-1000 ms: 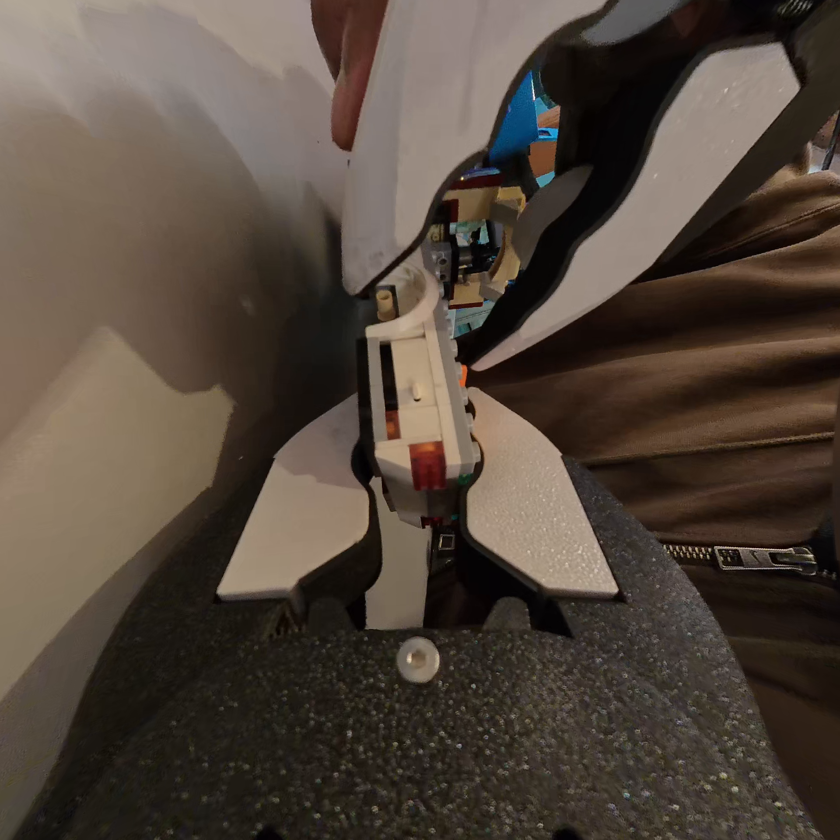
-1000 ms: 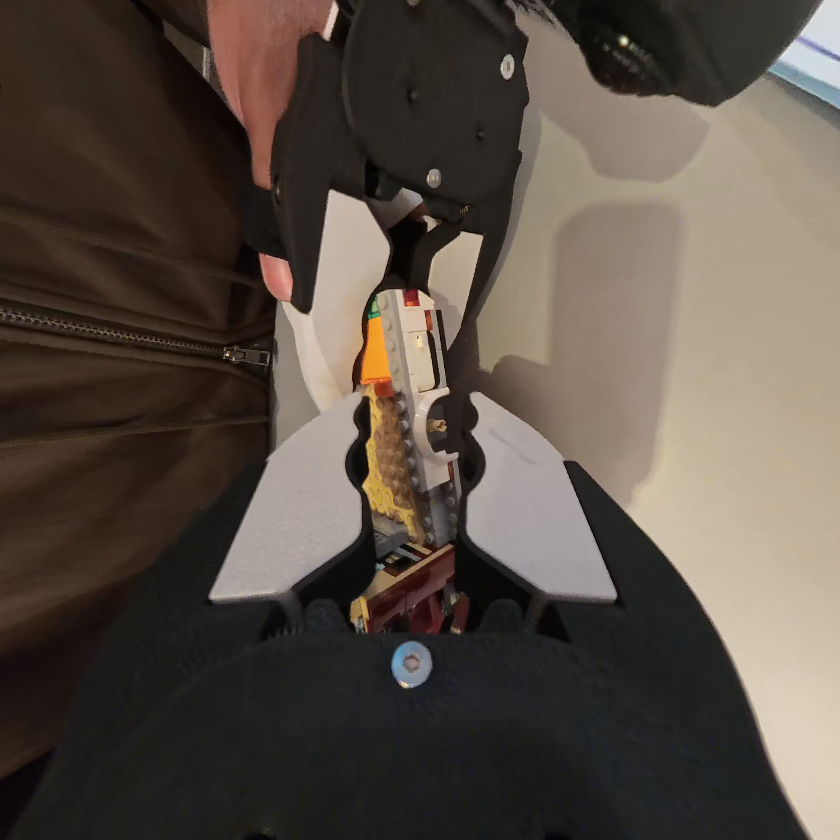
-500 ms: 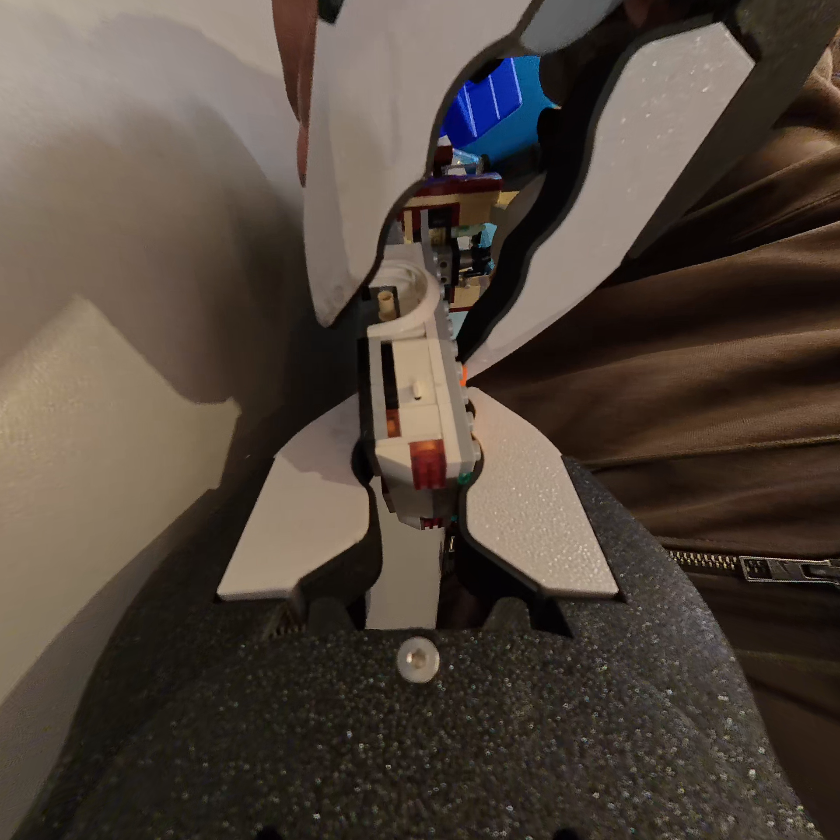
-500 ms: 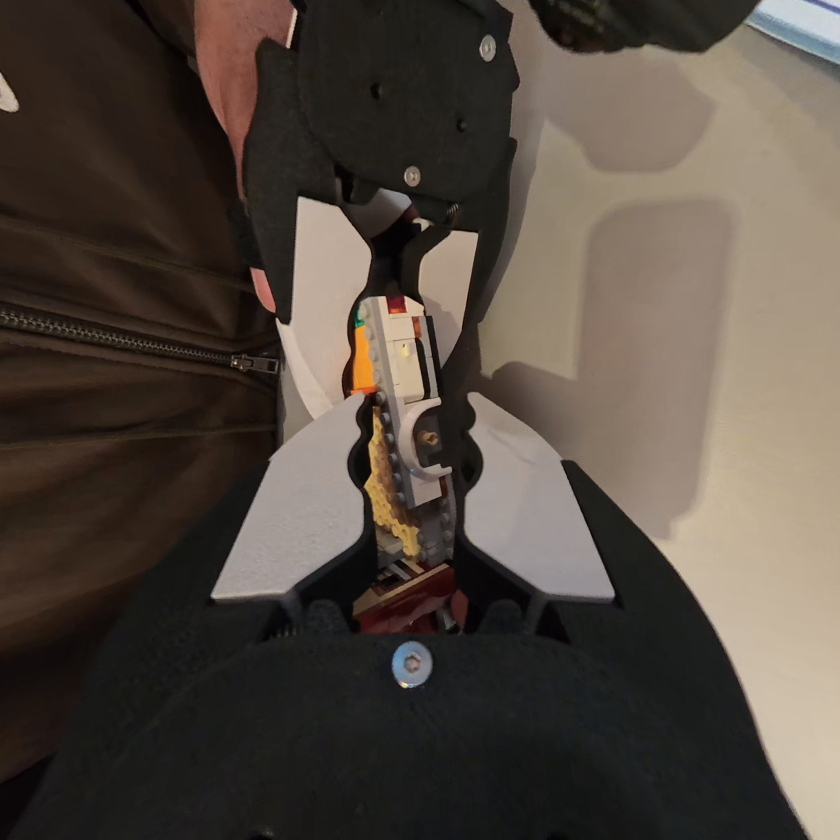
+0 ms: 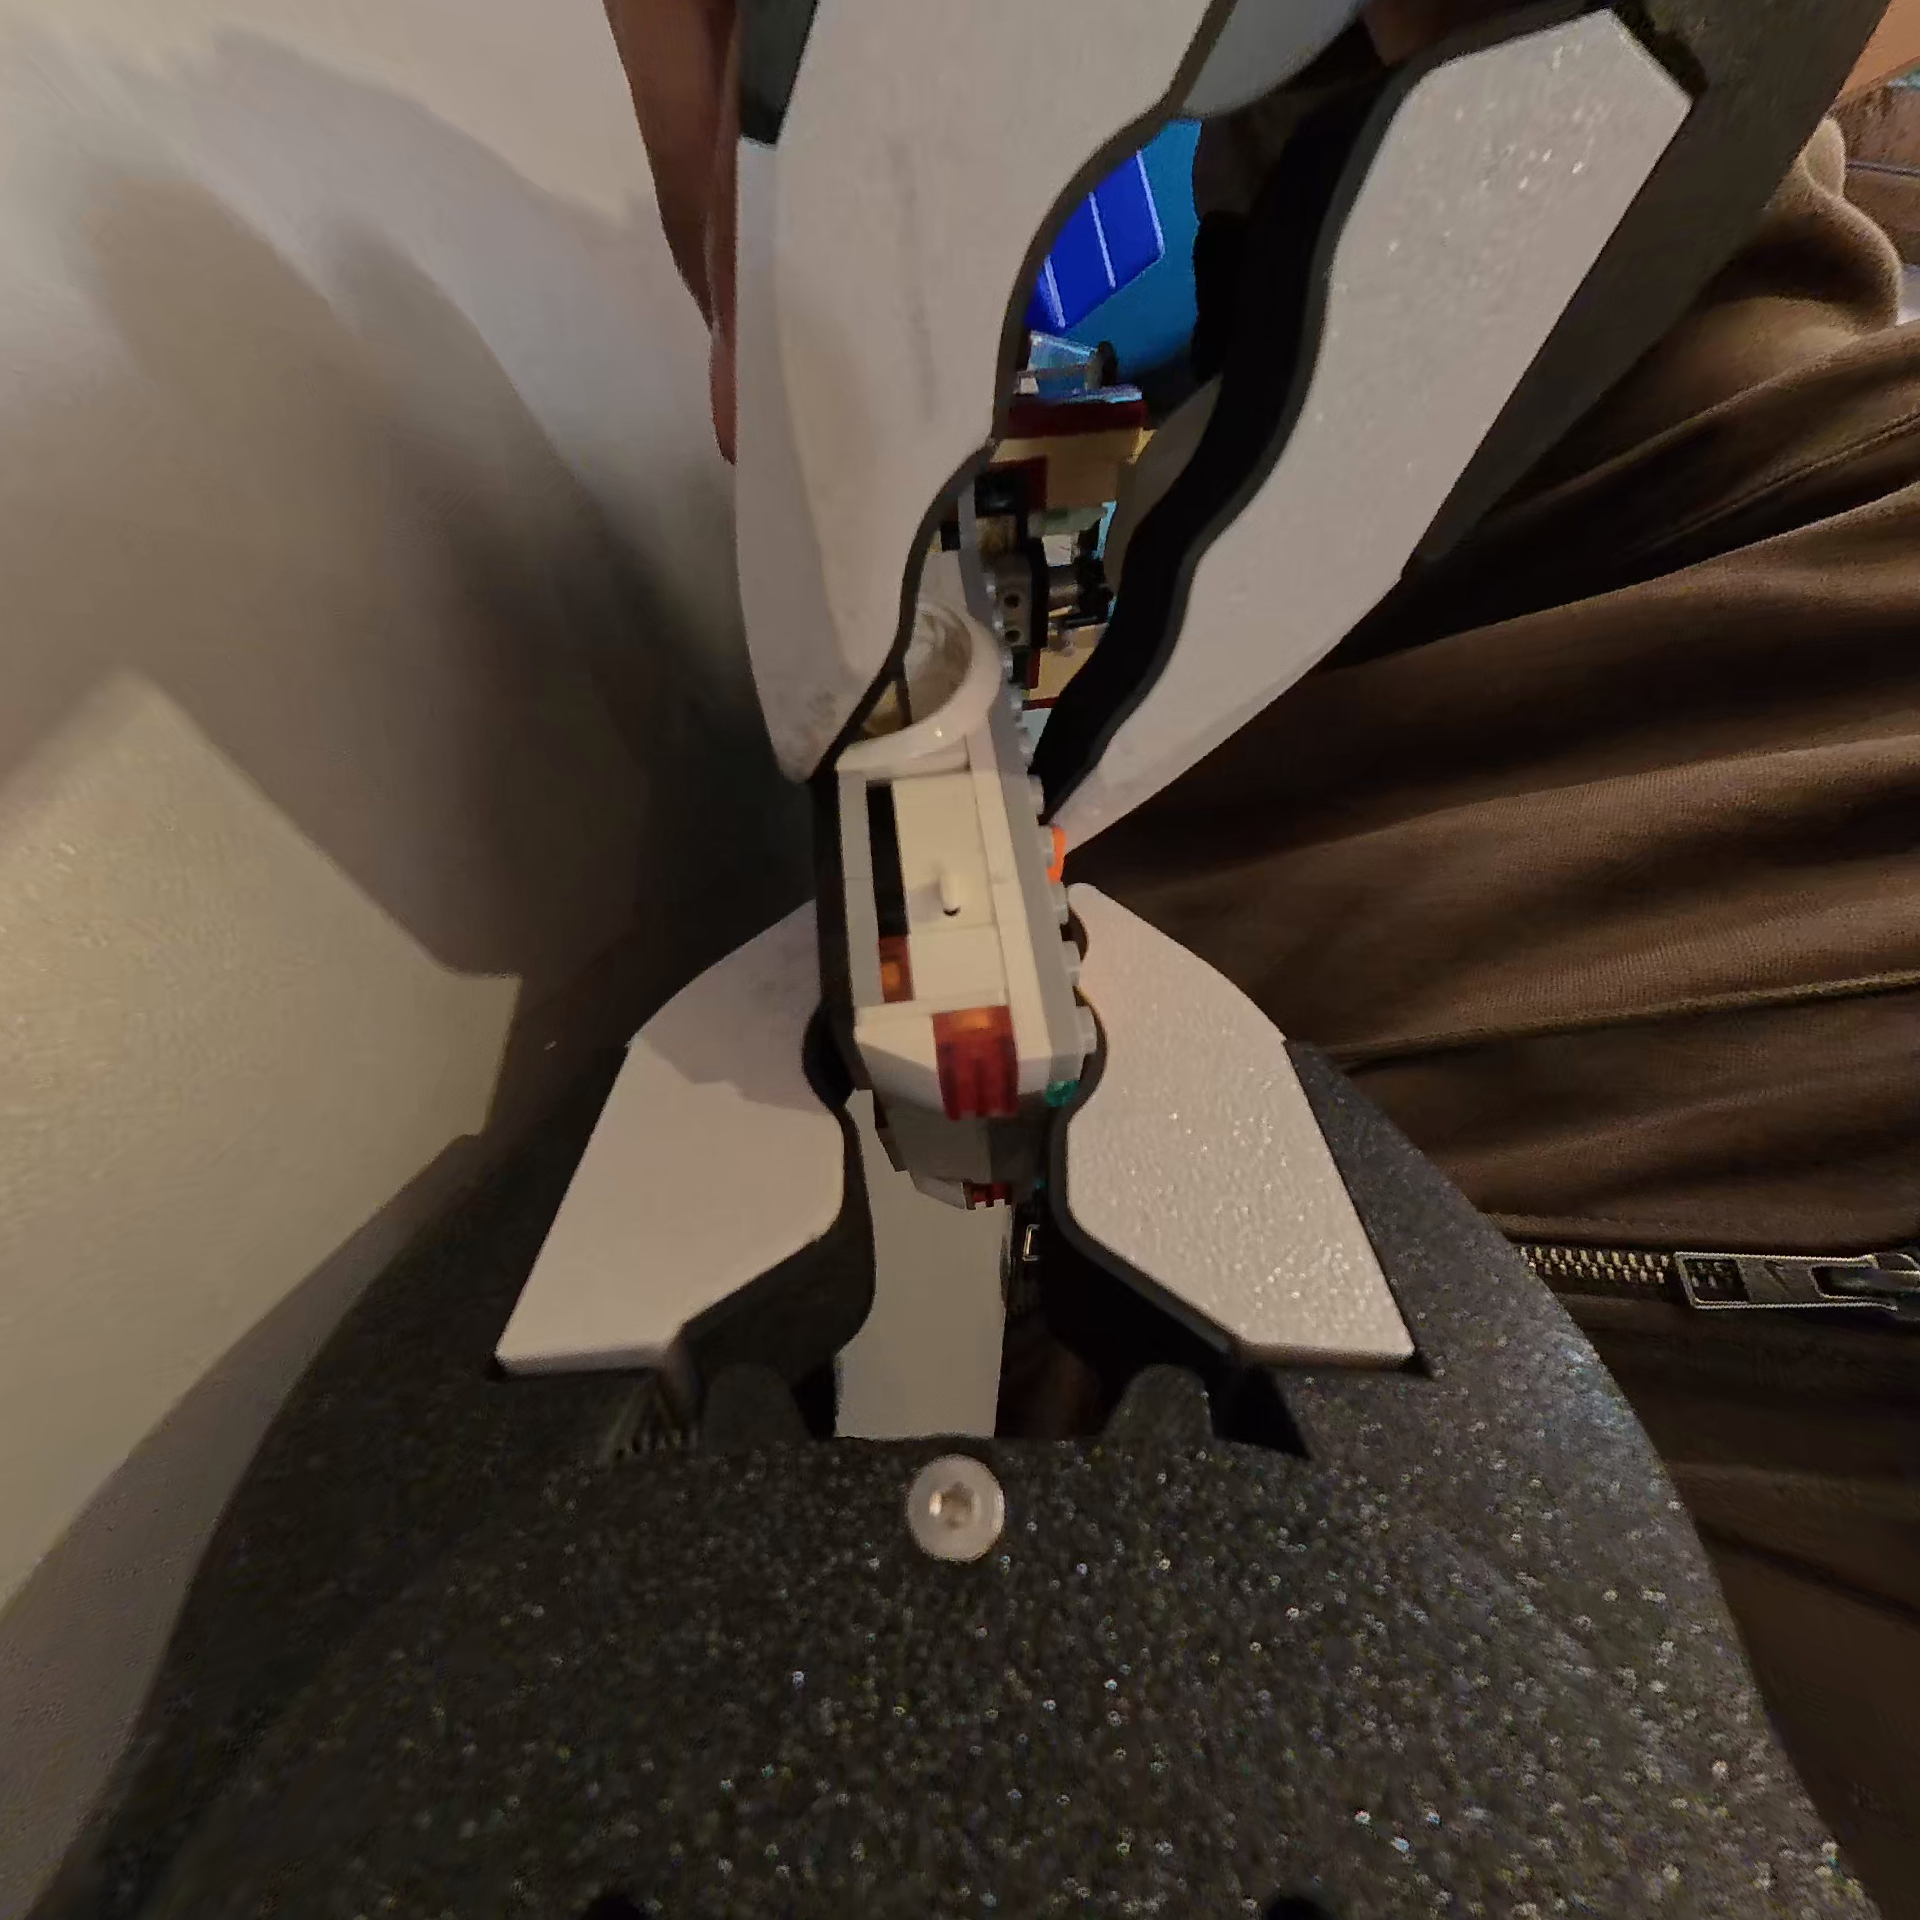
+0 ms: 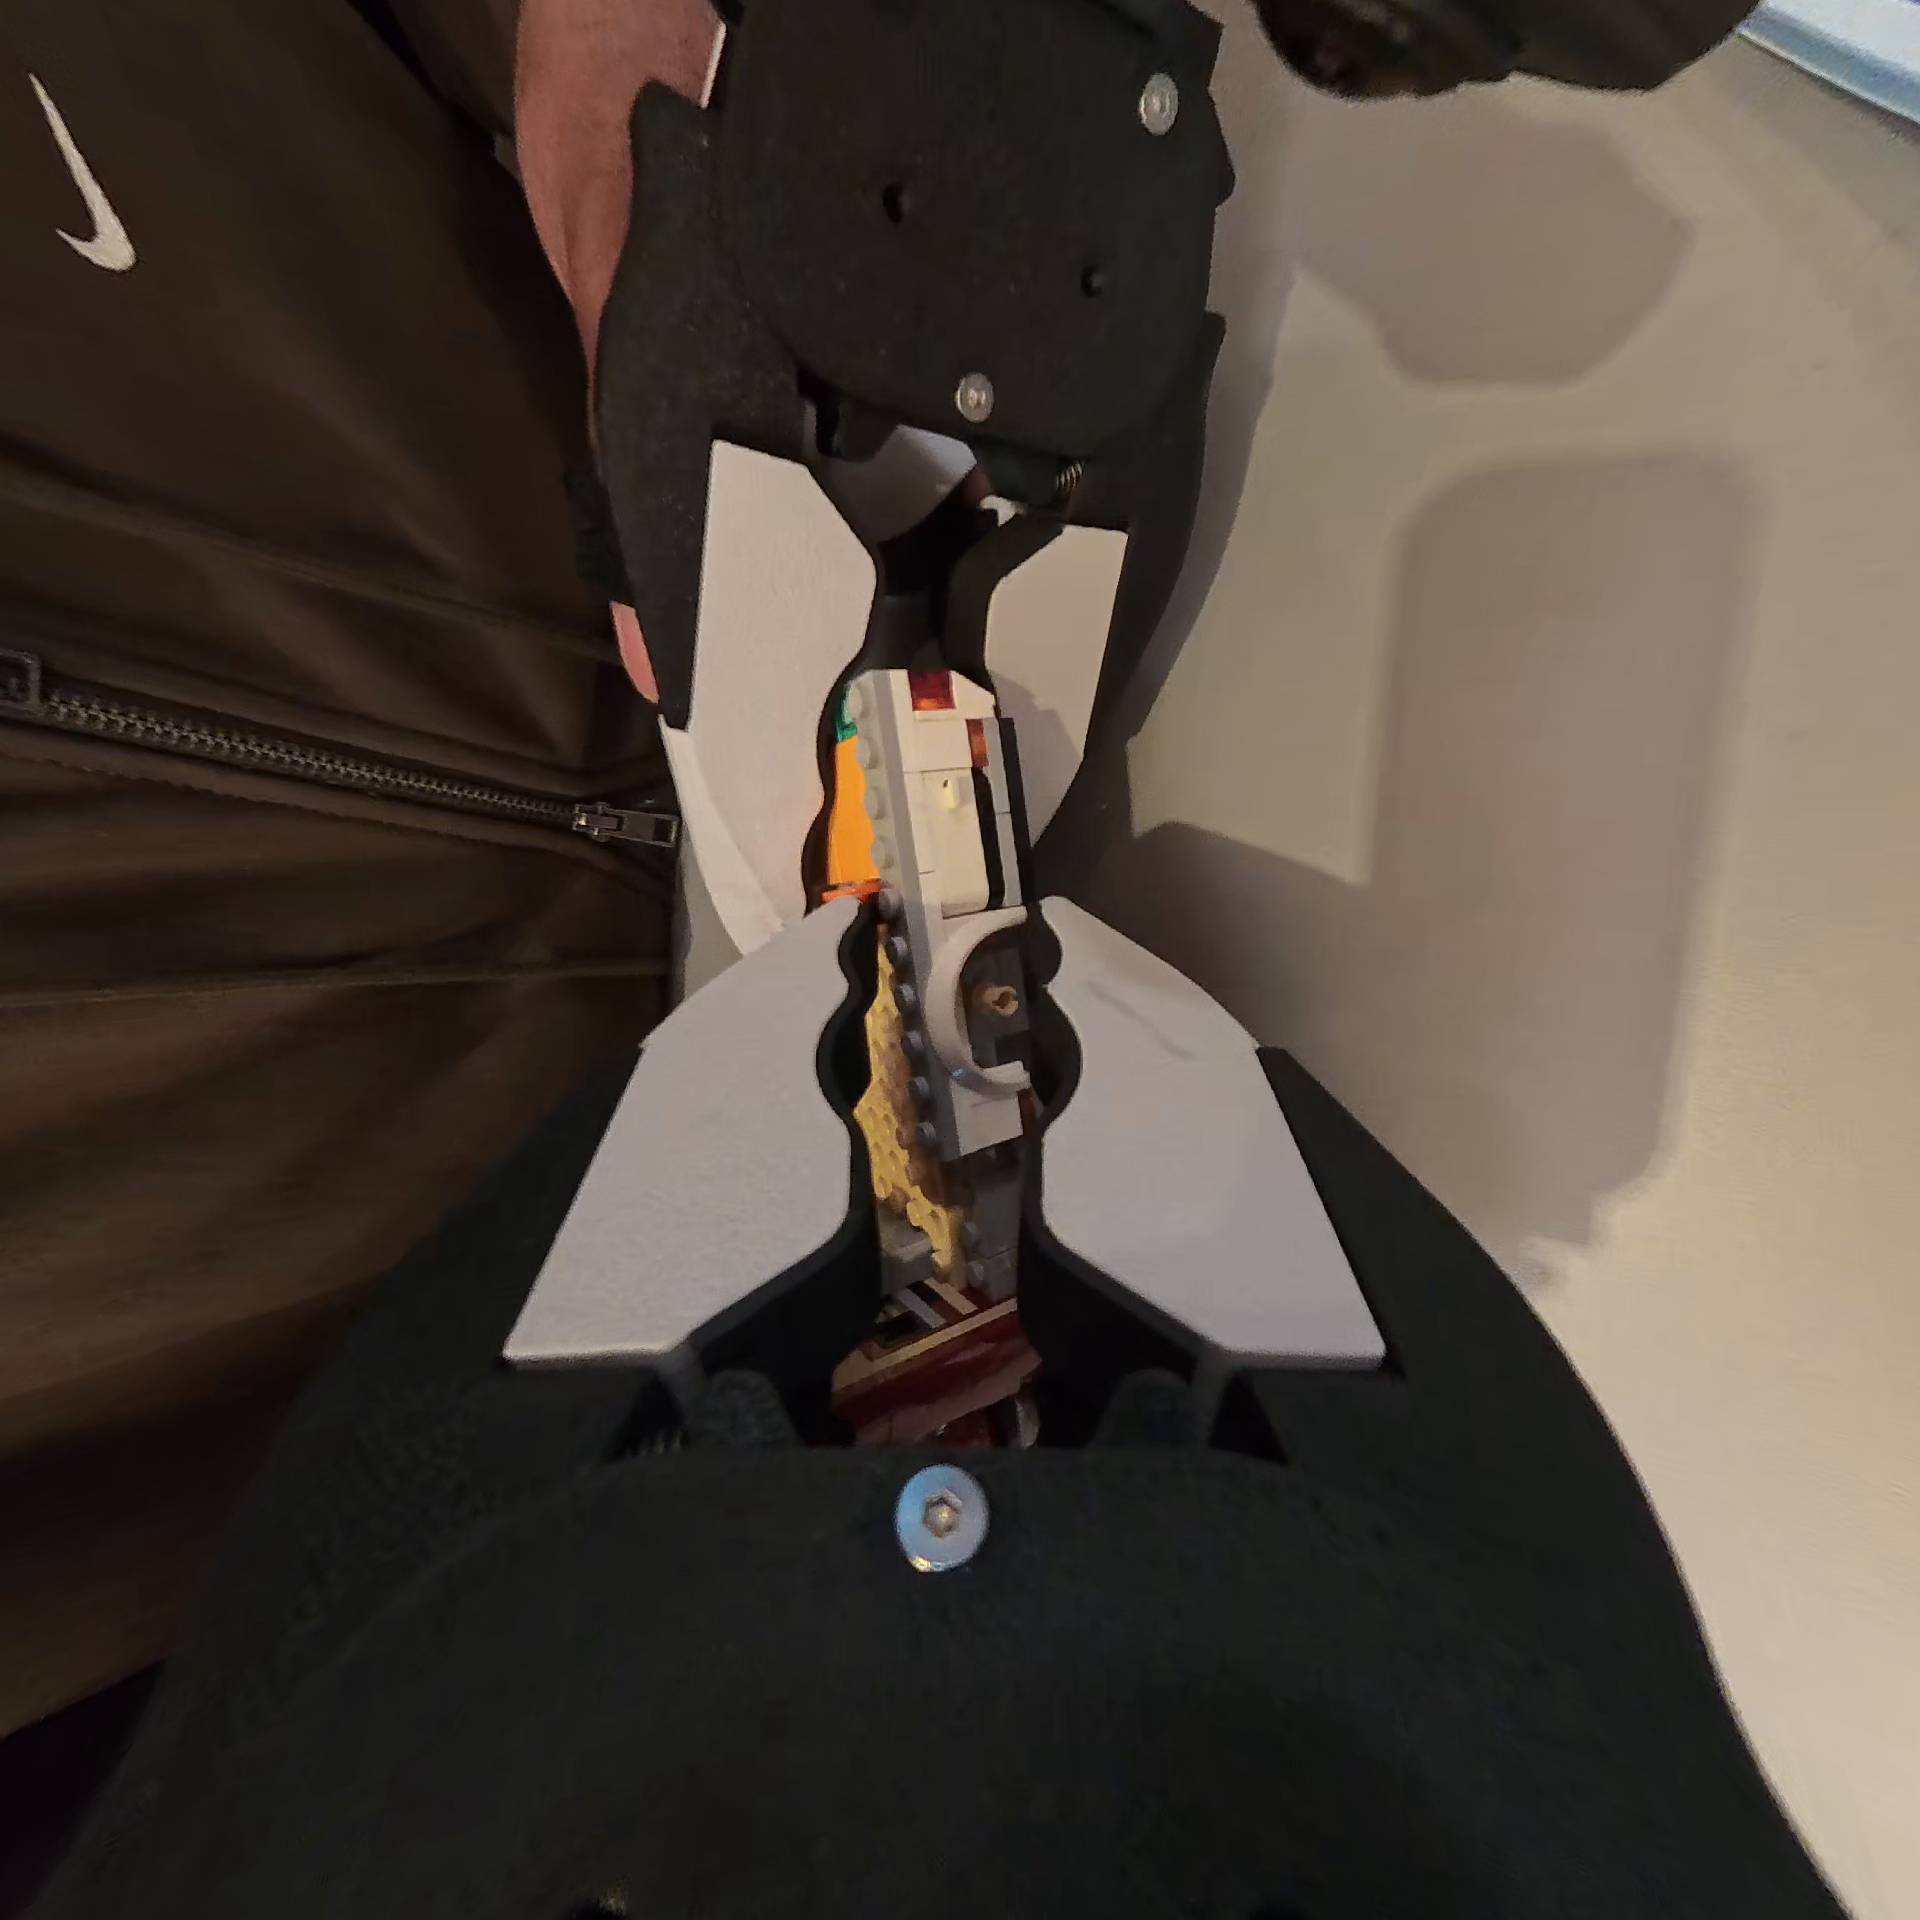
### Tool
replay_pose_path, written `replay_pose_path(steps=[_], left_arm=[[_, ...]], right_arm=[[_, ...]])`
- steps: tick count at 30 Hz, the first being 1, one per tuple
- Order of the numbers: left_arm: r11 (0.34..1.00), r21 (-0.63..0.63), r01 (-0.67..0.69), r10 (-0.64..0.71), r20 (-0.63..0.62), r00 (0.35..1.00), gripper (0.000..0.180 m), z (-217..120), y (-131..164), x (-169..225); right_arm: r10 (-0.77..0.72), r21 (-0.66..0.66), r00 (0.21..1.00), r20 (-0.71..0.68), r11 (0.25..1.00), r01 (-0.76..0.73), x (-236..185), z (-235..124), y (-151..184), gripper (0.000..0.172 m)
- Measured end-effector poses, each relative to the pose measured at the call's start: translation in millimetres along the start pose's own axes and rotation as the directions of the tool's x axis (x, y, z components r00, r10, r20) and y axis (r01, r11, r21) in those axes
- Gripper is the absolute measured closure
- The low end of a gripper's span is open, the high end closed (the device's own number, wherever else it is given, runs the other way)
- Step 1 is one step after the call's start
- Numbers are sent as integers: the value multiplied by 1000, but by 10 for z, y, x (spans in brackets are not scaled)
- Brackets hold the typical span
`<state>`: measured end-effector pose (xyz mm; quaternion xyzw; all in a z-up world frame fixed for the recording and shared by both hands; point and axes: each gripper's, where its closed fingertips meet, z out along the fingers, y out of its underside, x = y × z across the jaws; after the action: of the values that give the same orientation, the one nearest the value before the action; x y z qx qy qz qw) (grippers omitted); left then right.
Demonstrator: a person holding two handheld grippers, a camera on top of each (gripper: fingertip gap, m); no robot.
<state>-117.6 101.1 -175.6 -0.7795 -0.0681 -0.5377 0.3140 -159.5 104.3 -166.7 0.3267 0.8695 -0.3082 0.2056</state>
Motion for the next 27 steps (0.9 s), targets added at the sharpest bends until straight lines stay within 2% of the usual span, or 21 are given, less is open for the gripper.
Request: replay_pose_path(steps=[9, 19, 27], left_arm=[[1000, 5, -10, 10, 43, 999, 145, -21, -11, -52], [1000, -1, -22, 22, 30, 999, 144, -20, -1, -23], [999, 44, 10, -10, 2, 1000, 145, -49, -72, -19]], right_arm=[[-23, -30, 998, -56, 999, 22, 45, 13, -16, 145], [-26, -50, 1000, -12, 998, 25, 23, 12, -17, 146], [-44, -4, 998, -38, 999, 44, 55, -32, -58, 145]])
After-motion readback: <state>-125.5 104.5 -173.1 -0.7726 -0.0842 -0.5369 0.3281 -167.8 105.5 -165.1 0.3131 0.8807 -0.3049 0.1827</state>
